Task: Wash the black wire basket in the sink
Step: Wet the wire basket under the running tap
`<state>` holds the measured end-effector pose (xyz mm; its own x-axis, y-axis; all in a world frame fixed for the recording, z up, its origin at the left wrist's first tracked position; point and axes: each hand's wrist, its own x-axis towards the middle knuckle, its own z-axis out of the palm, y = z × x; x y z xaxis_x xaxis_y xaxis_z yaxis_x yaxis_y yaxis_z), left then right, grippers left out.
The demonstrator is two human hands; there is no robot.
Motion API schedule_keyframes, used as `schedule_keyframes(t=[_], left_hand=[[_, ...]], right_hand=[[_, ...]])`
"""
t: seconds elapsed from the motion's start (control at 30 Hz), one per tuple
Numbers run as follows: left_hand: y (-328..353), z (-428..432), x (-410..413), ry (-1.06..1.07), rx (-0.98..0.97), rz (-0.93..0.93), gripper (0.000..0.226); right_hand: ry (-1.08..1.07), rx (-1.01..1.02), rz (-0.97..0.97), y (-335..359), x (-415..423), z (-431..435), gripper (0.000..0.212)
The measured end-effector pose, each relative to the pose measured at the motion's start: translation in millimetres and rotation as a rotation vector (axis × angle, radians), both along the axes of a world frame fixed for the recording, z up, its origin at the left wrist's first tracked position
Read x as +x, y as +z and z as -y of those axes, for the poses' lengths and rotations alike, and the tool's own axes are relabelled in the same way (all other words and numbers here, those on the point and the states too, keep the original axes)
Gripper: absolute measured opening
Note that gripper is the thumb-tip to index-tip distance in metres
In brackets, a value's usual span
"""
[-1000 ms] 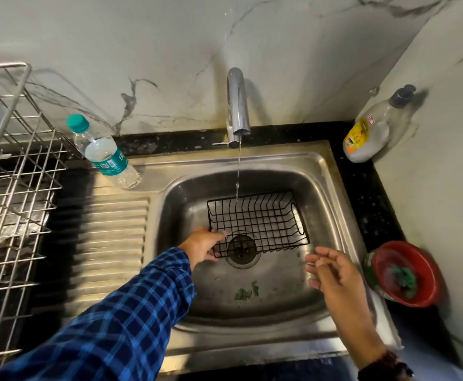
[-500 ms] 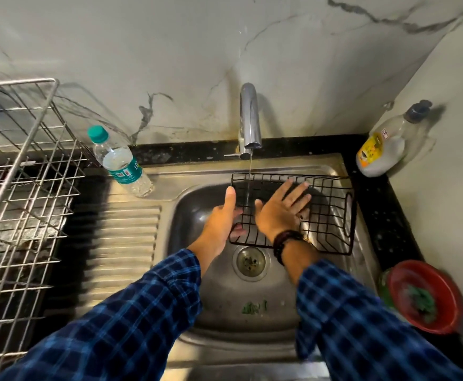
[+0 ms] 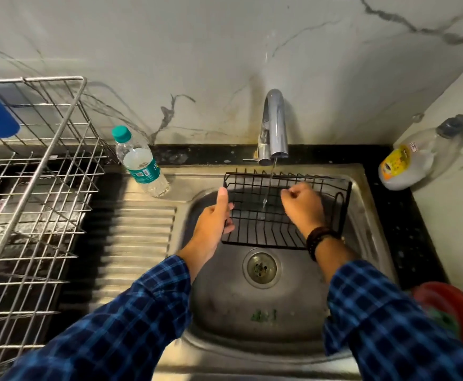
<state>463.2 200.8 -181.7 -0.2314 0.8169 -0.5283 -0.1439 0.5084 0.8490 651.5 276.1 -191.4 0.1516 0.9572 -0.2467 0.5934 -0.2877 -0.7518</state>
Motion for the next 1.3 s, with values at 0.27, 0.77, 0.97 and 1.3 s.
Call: schedule_keyframes(t=[0.27, 0.77, 0.97, 1.3], left_hand=[[17.9, -8.3, 25.1, 0.051, 0.161, 0.197, 0.076], [27.9, -8.2, 15.8, 0.154, 0.355, 0.028, 0.082], [31.5, 1.9, 11.1, 0.185, 0.421, 0.217, 0.073], [30.5, 6.2, 30.6, 0.085, 0.392, 0.099, 0.072]], right_hand=[[0.13, -0.411, -0.691, 25.8, -24.3, 9.0, 0.028], [0.882, 0.171, 0.56, 14.1, -36.7, 73.3, 0.064], [0.667, 0.158, 0.786, 10.6, 30.7, 62.5, 0.062], [0.733, 0.058, 0.649, 13.5, -37.0, 93.8, 0.068]])
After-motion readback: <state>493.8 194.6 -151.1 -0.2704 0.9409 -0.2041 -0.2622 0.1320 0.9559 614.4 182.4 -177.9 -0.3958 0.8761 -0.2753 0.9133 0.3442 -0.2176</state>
